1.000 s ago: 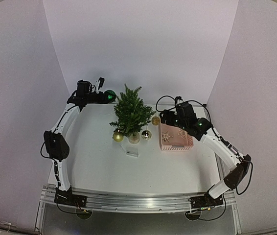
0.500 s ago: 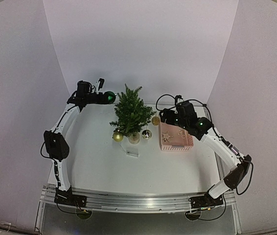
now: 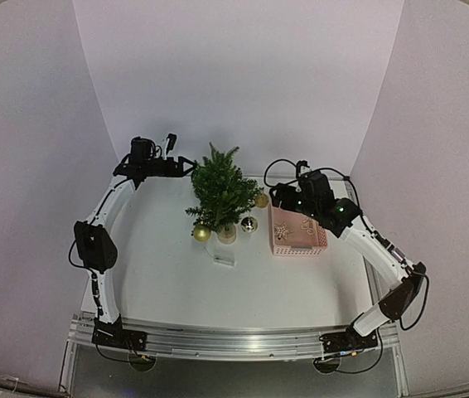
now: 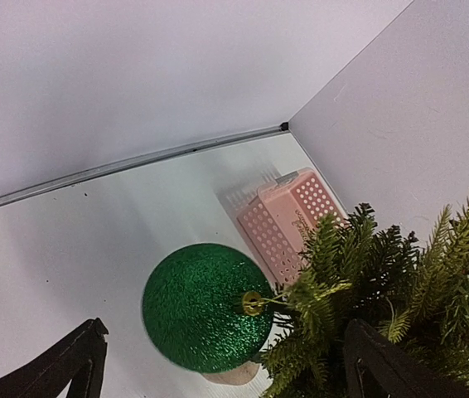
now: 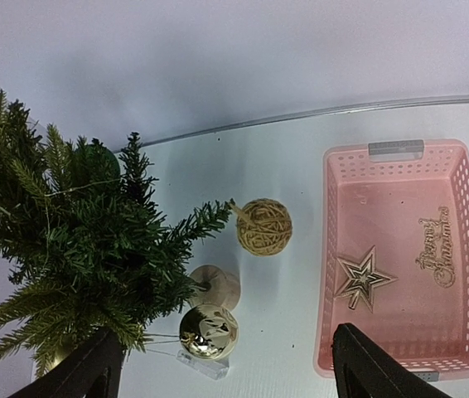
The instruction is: Decorate the small christmas tree
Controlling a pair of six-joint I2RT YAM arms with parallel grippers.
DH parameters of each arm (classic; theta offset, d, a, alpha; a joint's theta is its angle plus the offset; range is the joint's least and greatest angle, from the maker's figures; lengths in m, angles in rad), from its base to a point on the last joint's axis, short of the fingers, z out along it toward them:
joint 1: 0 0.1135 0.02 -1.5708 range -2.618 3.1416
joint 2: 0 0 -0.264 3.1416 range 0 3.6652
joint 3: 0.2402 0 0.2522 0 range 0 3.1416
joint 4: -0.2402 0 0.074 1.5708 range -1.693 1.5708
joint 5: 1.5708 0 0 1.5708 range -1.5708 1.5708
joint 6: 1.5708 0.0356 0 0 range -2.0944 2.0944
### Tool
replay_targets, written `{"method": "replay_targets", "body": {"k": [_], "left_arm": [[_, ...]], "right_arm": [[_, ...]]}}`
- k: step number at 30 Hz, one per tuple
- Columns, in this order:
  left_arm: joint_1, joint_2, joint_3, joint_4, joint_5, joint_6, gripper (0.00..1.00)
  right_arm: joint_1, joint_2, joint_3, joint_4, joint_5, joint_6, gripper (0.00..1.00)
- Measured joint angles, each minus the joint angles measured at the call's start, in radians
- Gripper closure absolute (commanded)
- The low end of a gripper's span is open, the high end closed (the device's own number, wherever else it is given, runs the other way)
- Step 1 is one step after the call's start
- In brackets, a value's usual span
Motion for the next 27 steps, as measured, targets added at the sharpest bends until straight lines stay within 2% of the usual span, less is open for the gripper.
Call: {"method": "replay_targets", "body": {"k": [11, 16, 22, 27], "left_arm": [[0.009, -0.015, 0.001, -0.07, 0.018, 0.129, 0.0], [0.029, -0.065, 0.001, -0.11, 0.046, 0.184, 0.0], [0.081, -0.168, -0.033, -0.109, 0.059, 0.229, 0.0], [0.121, -0.253, -0.098, -0.102, 0.053, 0.254, 0.0]], "right_arm": [[-0.01, 0.0, -0.001, -0.026, 0.04, -0.011, 0.14], [-0.103, 0.0, -0.028, -0.077, 0.048, -0.01, 0.16], [-0.256, 0.048, -0.061, -0.126, 0.002, -0.025, 0.26], [-0.325, 0.189, -0.041, -0.156, -0.092, -0.062, 0.4]]}}
